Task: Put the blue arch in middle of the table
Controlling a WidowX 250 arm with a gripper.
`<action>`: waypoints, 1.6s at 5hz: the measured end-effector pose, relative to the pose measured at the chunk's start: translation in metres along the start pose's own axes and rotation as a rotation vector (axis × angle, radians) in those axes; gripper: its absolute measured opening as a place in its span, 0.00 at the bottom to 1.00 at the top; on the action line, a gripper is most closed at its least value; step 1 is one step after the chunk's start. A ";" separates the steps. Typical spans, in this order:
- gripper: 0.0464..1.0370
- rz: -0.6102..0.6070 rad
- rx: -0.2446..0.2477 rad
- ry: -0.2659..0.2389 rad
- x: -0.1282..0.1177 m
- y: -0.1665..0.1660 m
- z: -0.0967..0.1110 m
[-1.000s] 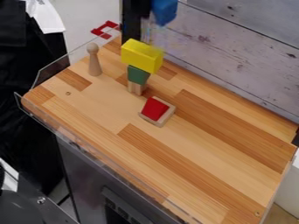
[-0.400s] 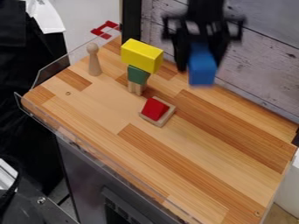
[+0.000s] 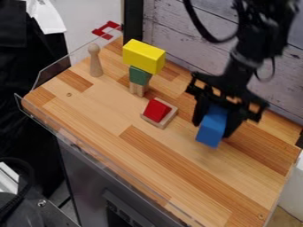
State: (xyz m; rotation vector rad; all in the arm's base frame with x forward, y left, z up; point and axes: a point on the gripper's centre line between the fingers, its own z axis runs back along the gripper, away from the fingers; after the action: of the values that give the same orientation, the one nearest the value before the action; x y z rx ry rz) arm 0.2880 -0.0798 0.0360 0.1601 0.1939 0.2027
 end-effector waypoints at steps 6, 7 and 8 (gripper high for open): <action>0.96 -0.104 -0.151 -0.100 -0.011 0.010 0.004; 0.96 -0.117 -0.203 -0.165 -0.014 0.020 0.039; 0.96 -0.072 -0.240 -0.219 -0.006 0.037 0.066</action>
State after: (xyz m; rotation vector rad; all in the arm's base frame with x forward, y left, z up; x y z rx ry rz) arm 0.2892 -0.0541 0.1079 -0.0639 -0.0428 0.1338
